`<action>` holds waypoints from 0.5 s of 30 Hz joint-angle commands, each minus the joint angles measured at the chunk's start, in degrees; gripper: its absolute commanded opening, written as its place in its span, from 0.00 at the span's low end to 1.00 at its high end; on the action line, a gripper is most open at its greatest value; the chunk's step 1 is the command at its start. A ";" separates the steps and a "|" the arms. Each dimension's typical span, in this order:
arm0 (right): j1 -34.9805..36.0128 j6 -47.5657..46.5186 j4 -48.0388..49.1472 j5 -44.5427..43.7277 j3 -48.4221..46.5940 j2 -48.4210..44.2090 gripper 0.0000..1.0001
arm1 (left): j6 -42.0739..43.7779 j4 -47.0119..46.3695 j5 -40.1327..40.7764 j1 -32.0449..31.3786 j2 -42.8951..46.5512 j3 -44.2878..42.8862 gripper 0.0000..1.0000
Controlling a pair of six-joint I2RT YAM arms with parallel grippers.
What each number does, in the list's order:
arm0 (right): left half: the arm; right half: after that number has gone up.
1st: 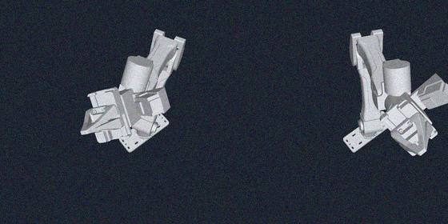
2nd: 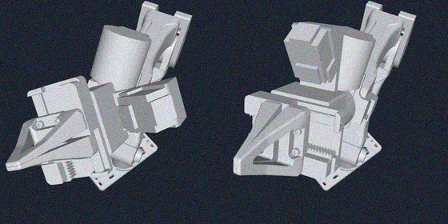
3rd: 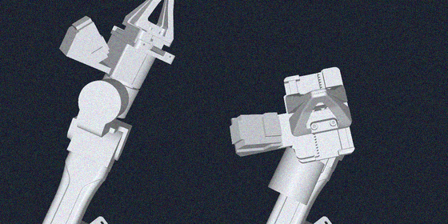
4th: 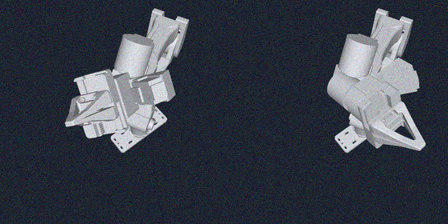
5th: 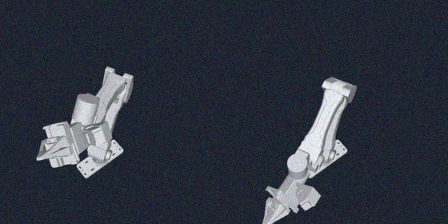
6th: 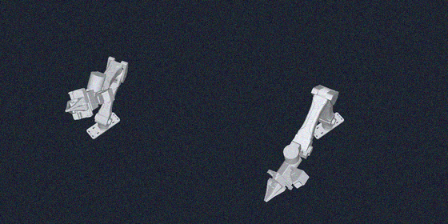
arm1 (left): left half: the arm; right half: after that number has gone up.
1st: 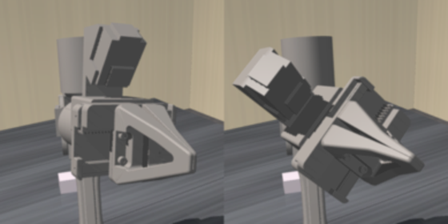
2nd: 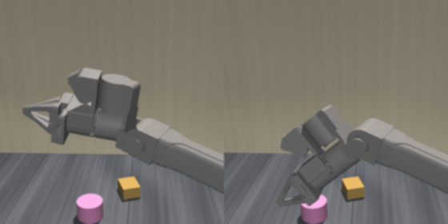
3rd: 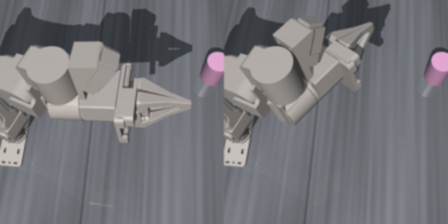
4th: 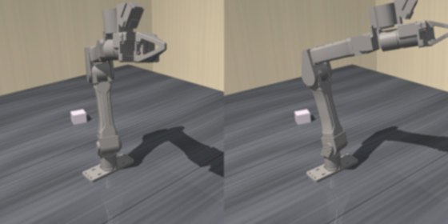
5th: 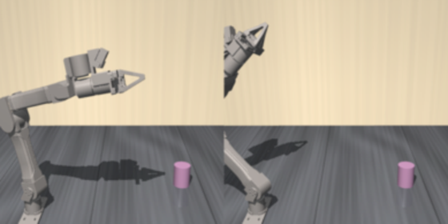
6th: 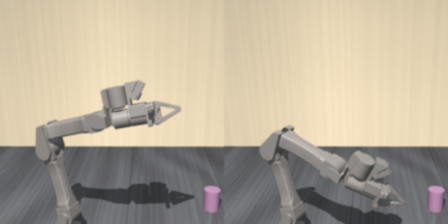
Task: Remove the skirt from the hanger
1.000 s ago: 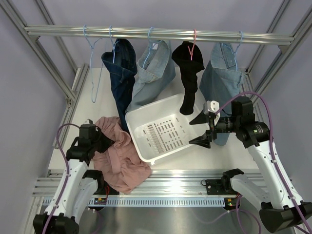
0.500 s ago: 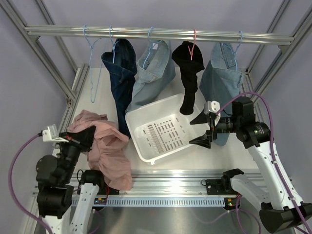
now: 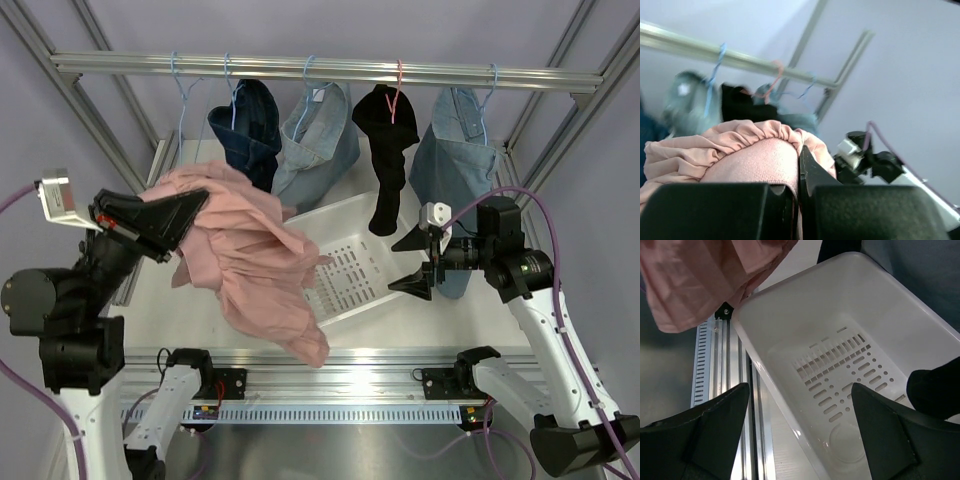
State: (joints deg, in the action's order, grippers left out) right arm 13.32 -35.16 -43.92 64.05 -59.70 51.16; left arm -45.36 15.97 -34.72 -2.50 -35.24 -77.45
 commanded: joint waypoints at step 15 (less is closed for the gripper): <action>-2.95 2.46 3.49 -2.53 0.20 0.17 0.92 | 19.24 1.86 24.24 -39.32 -27.05 -12.90 0.00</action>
State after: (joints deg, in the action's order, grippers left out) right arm 11.38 -33.15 -41.80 61.98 -59.42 51.42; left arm -36.75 13.45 -22.48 -36.23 -58.85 -87.15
